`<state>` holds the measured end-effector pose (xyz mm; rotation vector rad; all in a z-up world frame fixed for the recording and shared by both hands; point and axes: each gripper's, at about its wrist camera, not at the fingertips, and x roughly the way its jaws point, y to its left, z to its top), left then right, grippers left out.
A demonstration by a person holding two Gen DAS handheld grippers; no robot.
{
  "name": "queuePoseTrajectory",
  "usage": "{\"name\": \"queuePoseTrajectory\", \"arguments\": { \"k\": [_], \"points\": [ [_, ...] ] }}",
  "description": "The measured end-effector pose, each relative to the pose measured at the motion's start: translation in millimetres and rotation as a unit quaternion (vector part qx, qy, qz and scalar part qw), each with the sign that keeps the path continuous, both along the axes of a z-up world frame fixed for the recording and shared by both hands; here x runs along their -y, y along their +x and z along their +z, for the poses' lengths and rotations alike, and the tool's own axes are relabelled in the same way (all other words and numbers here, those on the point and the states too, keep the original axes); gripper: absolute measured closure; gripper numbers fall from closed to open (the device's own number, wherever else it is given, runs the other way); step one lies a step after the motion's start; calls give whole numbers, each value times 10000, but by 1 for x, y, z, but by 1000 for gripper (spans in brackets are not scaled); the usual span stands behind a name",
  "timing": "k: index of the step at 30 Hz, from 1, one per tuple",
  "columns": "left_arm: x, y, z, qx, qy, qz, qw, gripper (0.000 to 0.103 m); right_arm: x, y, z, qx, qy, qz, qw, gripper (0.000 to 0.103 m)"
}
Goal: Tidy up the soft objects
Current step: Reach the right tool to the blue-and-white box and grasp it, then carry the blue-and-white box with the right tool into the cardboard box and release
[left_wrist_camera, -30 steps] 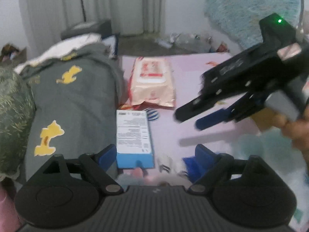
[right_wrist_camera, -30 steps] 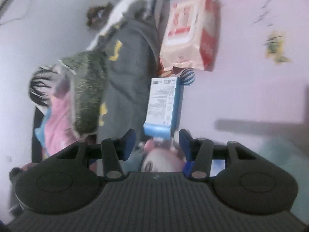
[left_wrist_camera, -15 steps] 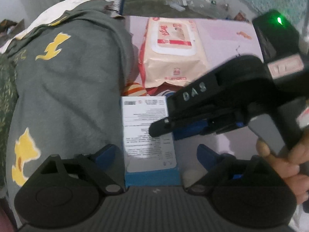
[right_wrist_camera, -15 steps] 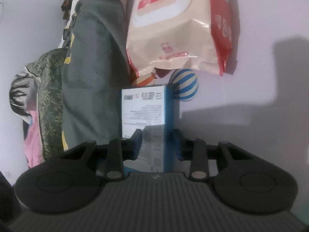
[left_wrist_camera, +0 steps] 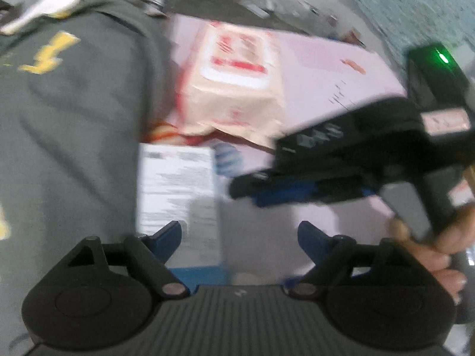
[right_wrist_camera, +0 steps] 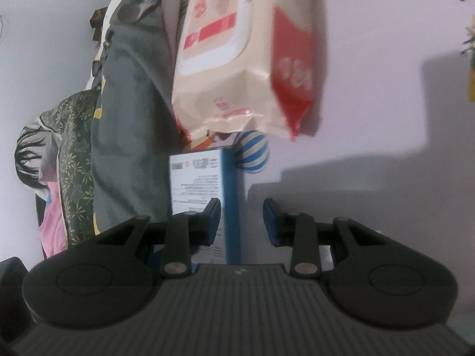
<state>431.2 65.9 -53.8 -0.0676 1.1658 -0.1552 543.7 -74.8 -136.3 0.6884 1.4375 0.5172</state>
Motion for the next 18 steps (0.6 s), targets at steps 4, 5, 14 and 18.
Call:
{"name": "queuePoseTrajectory", "arguments": {
  "k": [4,5,14,18],
  "points": [
    [-19,-2,2,-70,172,323,9993,16,6,1,3,-2,57,13,10000,72],
    [-23,-1,0,-147,95,327,9993,16,7,1,3,-3,75,21,10000,71],
    [-26,22,-7,-360,-111,587,9976,12,-16,3,4,27,90,145,9999,71],
    [-20,28,-11,-375,-363,580,9969,12,-10,4,4,43,42,103,9999,71]
  ]
}}
